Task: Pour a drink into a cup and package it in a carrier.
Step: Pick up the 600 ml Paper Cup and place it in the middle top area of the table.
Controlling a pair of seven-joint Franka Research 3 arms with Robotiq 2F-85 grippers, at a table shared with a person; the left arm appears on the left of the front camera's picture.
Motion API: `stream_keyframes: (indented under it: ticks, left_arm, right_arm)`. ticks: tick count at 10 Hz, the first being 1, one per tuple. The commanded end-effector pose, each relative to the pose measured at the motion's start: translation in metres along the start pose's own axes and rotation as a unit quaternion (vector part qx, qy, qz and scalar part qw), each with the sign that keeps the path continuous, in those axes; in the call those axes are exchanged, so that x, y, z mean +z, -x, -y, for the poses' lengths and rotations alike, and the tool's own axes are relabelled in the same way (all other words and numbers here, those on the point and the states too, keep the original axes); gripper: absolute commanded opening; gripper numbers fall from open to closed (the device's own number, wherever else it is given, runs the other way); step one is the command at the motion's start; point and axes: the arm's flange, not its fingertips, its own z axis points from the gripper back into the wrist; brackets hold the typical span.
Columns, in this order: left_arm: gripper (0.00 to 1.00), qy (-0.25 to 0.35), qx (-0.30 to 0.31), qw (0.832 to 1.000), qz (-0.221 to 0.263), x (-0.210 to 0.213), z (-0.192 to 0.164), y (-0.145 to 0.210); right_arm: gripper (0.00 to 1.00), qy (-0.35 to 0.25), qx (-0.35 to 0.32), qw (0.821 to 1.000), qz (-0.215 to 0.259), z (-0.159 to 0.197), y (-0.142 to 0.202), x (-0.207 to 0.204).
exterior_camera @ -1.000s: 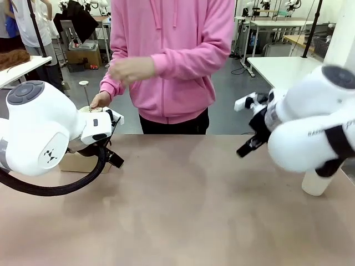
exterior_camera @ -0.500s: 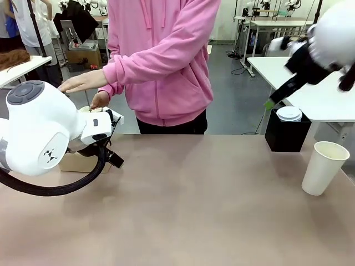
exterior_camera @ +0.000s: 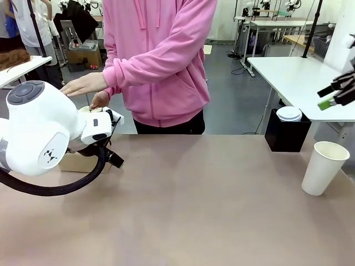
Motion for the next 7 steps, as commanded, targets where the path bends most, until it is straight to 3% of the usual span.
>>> stream_keyframes:
  ticks: [1,5,6,7]
  left_arm:
    - [1.0,0.0,0.0,1.0,0.0,0.0,0.0,0.0]
    - [1.0,0.0,0.0,1.0,0.0,0.0,0.0,0.0]
    - [1.0,0.0,0.0,1.0,0.0,0.0,0.0,0.0]
    - [1.0,0.0,0.0,1.0,0.0,0.0,0.0,0.0]
  right_arm:
    - [1.0,0.005,-0.009,1.0,-0.014,-0.008,-0.021,0.0]
    - [1.0,0.001,0.002,1.0,-0.012,-0.004,-0.011,-0.004]
    - [1.0,-0.022,-0.002,1.0,0.019,0.008,-0.007,0.004]
    - [1.0,-0.029,-0.012,0.997,0.067,0.024,0.018,0.021]
